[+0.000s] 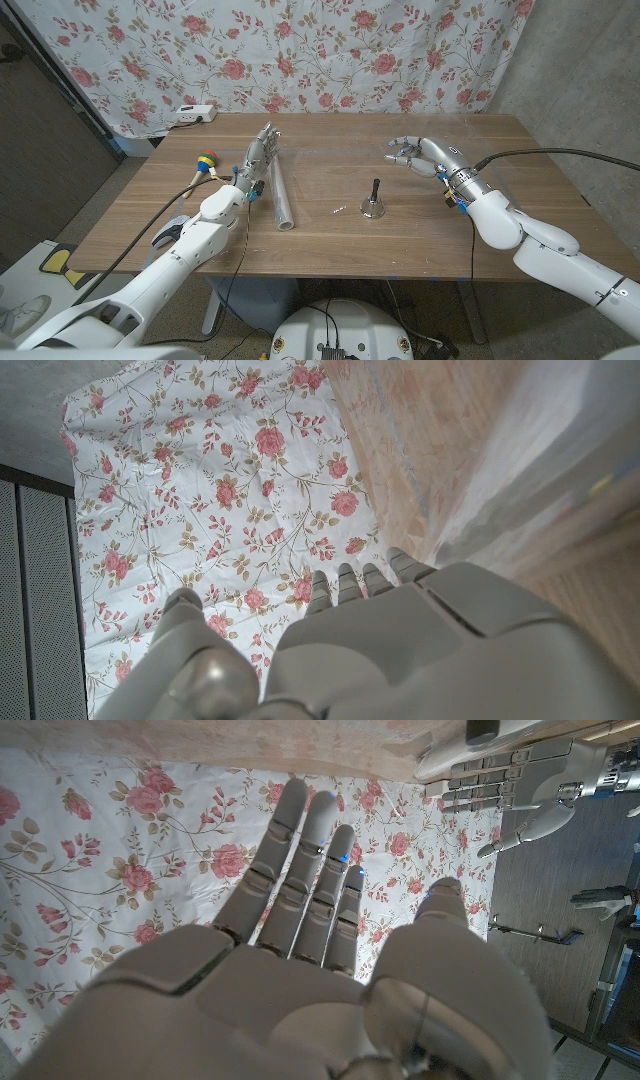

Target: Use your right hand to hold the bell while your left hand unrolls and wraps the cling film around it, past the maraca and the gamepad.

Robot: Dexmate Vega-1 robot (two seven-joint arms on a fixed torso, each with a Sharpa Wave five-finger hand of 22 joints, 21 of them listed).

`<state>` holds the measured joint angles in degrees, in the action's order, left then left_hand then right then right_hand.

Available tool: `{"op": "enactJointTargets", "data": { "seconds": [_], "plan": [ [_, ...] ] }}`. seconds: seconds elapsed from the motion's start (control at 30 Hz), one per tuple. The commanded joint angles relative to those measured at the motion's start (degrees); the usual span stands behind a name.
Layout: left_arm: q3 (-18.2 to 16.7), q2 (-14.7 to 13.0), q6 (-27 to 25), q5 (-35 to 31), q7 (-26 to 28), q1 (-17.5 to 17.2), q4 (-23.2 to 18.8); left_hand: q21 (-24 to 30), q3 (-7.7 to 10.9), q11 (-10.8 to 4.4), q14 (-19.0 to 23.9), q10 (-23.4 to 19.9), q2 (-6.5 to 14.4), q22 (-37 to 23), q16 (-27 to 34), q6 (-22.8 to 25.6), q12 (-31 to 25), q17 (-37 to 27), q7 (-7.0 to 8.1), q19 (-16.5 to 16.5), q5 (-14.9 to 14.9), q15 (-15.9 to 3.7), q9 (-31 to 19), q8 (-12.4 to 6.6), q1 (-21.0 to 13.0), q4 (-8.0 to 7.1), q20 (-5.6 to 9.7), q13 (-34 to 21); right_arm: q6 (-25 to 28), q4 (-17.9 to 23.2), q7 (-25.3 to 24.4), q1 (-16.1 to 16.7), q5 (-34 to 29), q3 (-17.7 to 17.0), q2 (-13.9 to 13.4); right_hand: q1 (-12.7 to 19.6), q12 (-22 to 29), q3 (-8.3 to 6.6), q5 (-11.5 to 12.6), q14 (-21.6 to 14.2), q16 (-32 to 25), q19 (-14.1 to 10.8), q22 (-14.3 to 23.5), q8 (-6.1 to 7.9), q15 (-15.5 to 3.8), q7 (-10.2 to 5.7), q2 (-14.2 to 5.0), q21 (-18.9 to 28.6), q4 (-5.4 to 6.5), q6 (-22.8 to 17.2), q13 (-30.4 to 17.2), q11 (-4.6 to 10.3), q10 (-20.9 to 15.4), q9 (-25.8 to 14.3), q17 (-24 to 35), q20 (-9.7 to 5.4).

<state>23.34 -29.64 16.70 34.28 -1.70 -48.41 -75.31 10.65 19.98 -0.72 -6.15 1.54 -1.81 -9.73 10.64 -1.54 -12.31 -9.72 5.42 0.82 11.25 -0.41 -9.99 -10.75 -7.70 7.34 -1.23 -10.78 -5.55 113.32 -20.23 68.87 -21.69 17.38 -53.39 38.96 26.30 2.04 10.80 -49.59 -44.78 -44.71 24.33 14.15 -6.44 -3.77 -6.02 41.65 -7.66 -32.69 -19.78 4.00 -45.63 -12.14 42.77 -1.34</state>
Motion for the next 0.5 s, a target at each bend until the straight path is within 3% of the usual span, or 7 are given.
{"op": "enactJointTargets", "data": {
  "seconds": [0.03,0.13,0.5],
  "plan": [
    [-0.07,-0.39,-0.45,0.4,-0.4,-0.39,-0.7,0.3,-0.32,0.07,-0.22,-0.32,0.27,-0.24,-0.23,0.56,0.15,-0.3,0.17,0.18,0.15,0.24,-0.27,-0.01,-0.2,0.08,-0.06,-0.17,0.91,1.08,1.16,0.23,-1.28,0.03,-0.53,1.25,0.74,-0.62,0.02,-1.04,-0.36,-0.35,0.3,-0.2,-6.21,0.03,0.11,0.55,-0.39,-0.45,-0.53,0.53,0.12,-0.21,0.61,-0.41],
    [-0.16,-0.29,-0.3,0.43,-0.17,-0.5,-0.83,0.31,-0.33,-0.02,-0.23,-0.32,0.29,-0.24,-0.24,0.6,0.15,-0.3,0.23,0.17,0.15,0.24,-0.27,-0.02,-0.2,0.08,-0.09,-0.17,0.93,0.99,0.25,0.3,-2.16,0.14,-0.24,2.25,1.31,-1.14,0.0,-4.34,-1.84,-2.06,1.19,-0.71,-6.11,0.04,-0.15,2.4,-0.66,-0.43,-1.52,0.33,1.32,-0.37,2.27,-1.03],
    [-0.17,-0.55,-0.49,0.31,-0.11,-0.56,-1.3,0.31,-0.38,0.06,-0.22,-0.37,0.32,-0.24,-0.23,0.64,0.15,-0.3,0.19,0.18,0.15,0.24,-0.27,-0.02,-0.19,0.08,-0.08,-0.18,1.49,1.7,1.11,0.33,-3.38,0.55,-0.83,2.95,1.63,-1.52,-0.09,-4.52,-1.65,-1.95,1.05,-1.13,-6.1,-0.13,-0.28,2.88,-0.77,-0.29,-2.29,0.43,2.48,-0.54,3.31,-1.45]
  ]
}}
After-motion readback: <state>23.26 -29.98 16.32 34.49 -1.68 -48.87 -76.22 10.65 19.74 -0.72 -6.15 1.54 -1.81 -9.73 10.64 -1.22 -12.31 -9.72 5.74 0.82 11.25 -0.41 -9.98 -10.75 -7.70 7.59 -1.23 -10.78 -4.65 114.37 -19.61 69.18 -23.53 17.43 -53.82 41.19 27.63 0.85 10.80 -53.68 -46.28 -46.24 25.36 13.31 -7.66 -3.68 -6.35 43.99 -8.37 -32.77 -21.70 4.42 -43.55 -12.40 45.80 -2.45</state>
